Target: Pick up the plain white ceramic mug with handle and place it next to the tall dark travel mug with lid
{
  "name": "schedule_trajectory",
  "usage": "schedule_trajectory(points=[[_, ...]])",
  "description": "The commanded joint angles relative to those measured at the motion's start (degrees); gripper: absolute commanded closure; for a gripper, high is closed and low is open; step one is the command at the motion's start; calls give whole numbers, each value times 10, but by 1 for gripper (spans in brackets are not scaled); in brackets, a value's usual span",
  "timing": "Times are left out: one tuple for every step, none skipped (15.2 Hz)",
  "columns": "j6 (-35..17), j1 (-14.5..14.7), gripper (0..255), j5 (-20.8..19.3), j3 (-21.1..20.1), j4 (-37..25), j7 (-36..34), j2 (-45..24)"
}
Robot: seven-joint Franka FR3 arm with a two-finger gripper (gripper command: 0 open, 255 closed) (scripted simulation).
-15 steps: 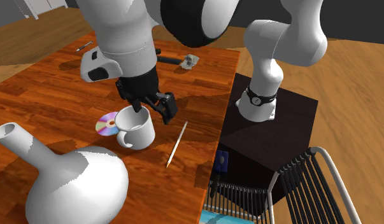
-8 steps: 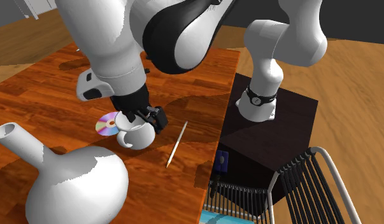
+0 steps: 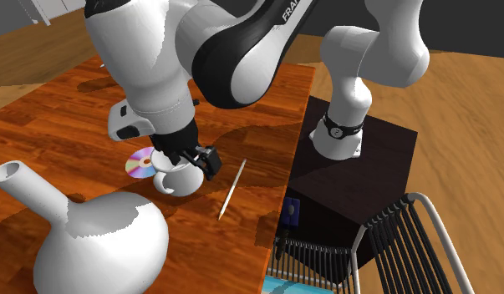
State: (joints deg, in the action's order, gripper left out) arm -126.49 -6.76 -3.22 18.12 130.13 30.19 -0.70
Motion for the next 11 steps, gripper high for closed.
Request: schedule_trajectory(points=[[0,0,0,0,0,0,0,0],[0,0,0,0,0,0,0,0],[0,0,255,0,0,0,0,0],[0,0,255,0,0,0,0,0],[0,0,255,0,0,0,0,0],[0,0,255,0,0,0,0,0],[0,0,255,0,0,0,0,0],[0,0,255,0,0,0,0,0],[0,0,255,0,0,0,0,0],[0,0,255,0,0,0,0,0],[0,0,255,0,0,0,0,0]])
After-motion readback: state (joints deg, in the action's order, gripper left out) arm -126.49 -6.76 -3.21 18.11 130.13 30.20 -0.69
